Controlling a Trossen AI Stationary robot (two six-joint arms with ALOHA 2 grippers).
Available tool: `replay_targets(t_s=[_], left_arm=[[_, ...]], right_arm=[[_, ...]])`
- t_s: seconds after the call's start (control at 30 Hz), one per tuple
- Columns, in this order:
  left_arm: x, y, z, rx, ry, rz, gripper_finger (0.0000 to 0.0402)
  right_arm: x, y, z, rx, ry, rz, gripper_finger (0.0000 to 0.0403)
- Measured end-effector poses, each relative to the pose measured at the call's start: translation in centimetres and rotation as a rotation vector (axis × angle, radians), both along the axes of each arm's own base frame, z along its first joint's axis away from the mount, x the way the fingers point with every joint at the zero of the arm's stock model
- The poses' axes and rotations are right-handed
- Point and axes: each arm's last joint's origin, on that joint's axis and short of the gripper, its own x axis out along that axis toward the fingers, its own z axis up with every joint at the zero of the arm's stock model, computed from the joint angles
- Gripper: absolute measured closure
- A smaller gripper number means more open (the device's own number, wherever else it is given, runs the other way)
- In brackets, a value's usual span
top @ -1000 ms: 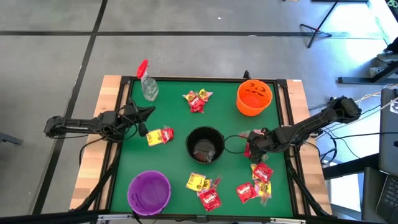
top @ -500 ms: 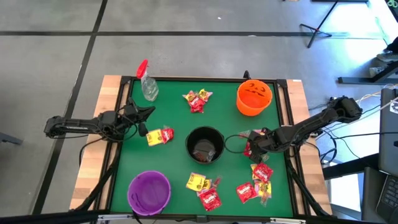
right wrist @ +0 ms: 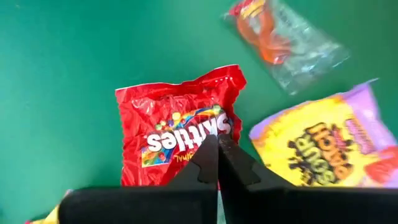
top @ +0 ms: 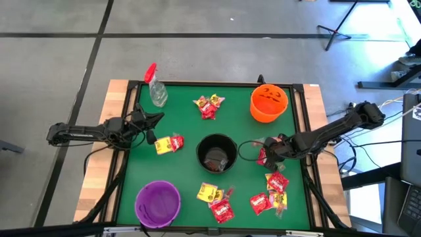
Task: Sort candy
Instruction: Put the red candy into the orange bucket
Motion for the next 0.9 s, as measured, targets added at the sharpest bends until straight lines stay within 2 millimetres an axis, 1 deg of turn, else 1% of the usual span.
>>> replay_targets(t_s=[0.4, 0.7, 0.8, 0.9], left_arm=[[0.0, 0.0, 0.0, 0.000, 0.000, 0.000, 0.0400], [0.0, 0.0, 0.0, 0.000, 0.000, 0.000, 0.0400], [0.0, 0.0, 0.0, 0.000, 0.000, 0.000, 0.0400], [0.0, 0.0, 0.0, 0.000, 0.000, 0.000, 0.0400]], right_arm=[[0.8, -0.1, 4.3, -0.122, -0.038, 0.002, 0.0402], [1.3, -0.3, 8.4, -0.250, -0.087, 0.009, 0.0402], [1.4, -0.3, 9.3, -0.289, -0.105, 0.016, 0.0403], [1.4, -0.4, 9.7, -0.305, -0.106, 0.021, 0.0403]])
